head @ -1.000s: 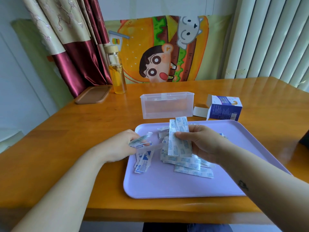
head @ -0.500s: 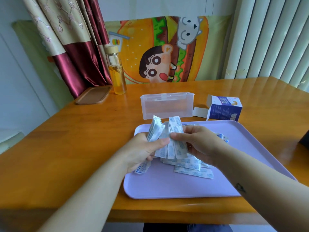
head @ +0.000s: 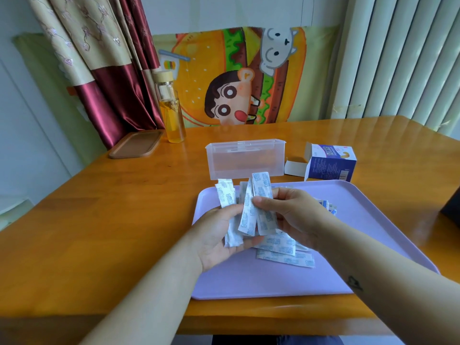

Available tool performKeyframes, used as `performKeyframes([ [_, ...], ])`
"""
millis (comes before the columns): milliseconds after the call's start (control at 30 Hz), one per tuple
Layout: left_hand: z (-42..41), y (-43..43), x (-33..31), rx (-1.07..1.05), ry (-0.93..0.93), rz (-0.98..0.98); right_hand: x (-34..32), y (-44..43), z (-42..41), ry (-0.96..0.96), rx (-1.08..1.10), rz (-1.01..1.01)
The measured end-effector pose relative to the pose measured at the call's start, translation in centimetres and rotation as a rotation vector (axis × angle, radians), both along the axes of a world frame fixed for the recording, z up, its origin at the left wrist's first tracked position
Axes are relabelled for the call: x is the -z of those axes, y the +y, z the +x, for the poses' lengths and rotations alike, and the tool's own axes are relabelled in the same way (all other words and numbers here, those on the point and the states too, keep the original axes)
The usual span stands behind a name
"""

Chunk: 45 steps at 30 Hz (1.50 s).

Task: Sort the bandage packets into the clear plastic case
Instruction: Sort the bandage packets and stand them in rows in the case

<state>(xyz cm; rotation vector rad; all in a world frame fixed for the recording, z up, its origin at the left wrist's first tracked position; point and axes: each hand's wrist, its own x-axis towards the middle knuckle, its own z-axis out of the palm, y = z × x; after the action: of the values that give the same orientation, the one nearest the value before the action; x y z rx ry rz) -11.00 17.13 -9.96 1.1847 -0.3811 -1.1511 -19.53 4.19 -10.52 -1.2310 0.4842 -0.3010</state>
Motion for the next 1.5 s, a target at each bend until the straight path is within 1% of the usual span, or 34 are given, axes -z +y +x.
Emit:
performKeyframes([
  [67, -0.2, 0.1, -0.1, -0.018, 0.101, -0.028, 0.1, 0.0, 0.0, 0.025, 0.030, -0.038],
  [100, -0.3, 0.1, -0.2, -0.030, 0.117, -0.033, 0.1, -0.1, -0.1, 0.034, 0.035, -0.050],
  [233, -0.7, -0.3, 0.4, -0.096, 0.097, -0.038, 0.1, -0.2, -0.2, 0.018, -0.008, -0.066],
  [333, -0.8, -0.5, 0.6, -0.124, 0.144, -0.011, 0.0, -0.4, -0.3, -0.008, -0.005, -0.033],
  [367, -0.8, -0.4, 0.6, -0.126, 0.171, -0.005, -0.2, -0.5, -0.3, -0.025, 0.031, -0.067],
  [400, -0.8, -0.4, 0.6, -0.129, 0.210, 0.002, -0.4, -0.6, -0.4, -0.050, 0.086, -0.141],
  [433, -0.7, -0.4, 0.5, -0.132, 0.253, 0.009, -0.6, -0.7, -0.6, -0.084, 0.156, -0.272],
  [467, -0.5, -0.3, 0.5, -0.131, 0.293, 0.014, -0.8, -0.8, -0.8, -0.125, 0.228, -0.469],
  [533, -0.2, -0.2, 0.5, -0.115, 0.354, 0.010, -1.0, -0.9, -1.1, -0.259, 0.321, -1.010],
  [567, 0.0, -0.1, 0.3, -0.117, 0.369, 0.006, -0.8, -1.0, -1.1, -0.348, 0.303, -1.242],
  [600, 0.1, -0.1, 0.2, -0.132, 0.369, 0.005, -0.5, -1.0, -1.1, -0.413, 0.259, -1.414],
  [633, 0.1, 0.0, 0.0, -0.154, 0.355, 0.007, 0.0, -1.0, -1.1, -0.445, 0.215, -1.525],
  [667, 0.2, 0.1, -0.1, -0.175, 0.333, 0.008, 0.5, -1.0, -1.0, -0.459, 0.181, -1.595],
  [733, 0.2, 0.2, -0.2, -0.188, 0.261, 0.005, 0.9, -0.9, -0.9, -0.465, 0.144, -1.668],
  [833, 0.4, 0.4, 0.1, -0.234, 0.157, -0.004, 1.0, -0.7, -0.7, -0.463, 0.118, -1.723],
  [867, 0.5, 0.4, 0.1, -0.270, 0.144, -0.002, 0.8, -0.5, -0.7, -0.438, 0.119, -1.704],
  [900, 0.5, 0.4, 0.0, -0.307, 0.130, -0.002, 0.6, -0.3, -0.7, -0.388, 0.149, -1.630],
  [933, 0.5, 0.4, -0.1, -0.338, 0.105, -0.003, 0.3, 0.0, -0.7, -0.324, 0.183, -1.476],
  [967, 0.4, 0.5, -0.2, -0.357, 0.073, -0.005, -0.2, 0.4, -0.7, -0.270, 0.203, -1.249],
  [1033, 0.2, 0.5, -0.3, -0.354, 0.002, -0.018, -0.9, 0.9, -0.4, -0.196, 0.118, -0.723],
  [1067, 0.0, 0.5, -0.2, -0.329, -0.029, -0.031, -0.9, 0.9, -0.2, -0.168, 0.061, -0.543],
  [1133, -0.4, 0.4, -0.3, -0.254, -0.058, -0.053, -0.6, 1.0, 0.3, -0.115, -0.009, -0.359],
  [1233, -0.7, 0.2, -0.2, -0.231, -0.024, -0.057, 0.1, 1.5, 0.5, -0.073, -0.011, -0.215],
  [1333, -0.7, 0.3, -0.1, -0.209, 0.069, -0.051, 0.0, 1.6, 0.5, -0.087, 0.013, -0.187],
  [1400, -0.9, 0.5, -0.2, -0.170, 0.115, -0.056, -0.3, 1.5, 0.4, -0.090, 0.005, -0.205],
  [1500, -1.1, 0.5, -0.6, -0.085, 0.098, -0.056, -1.1, 2.0, 0.3, -0.060, -0.054, -0.301],
])
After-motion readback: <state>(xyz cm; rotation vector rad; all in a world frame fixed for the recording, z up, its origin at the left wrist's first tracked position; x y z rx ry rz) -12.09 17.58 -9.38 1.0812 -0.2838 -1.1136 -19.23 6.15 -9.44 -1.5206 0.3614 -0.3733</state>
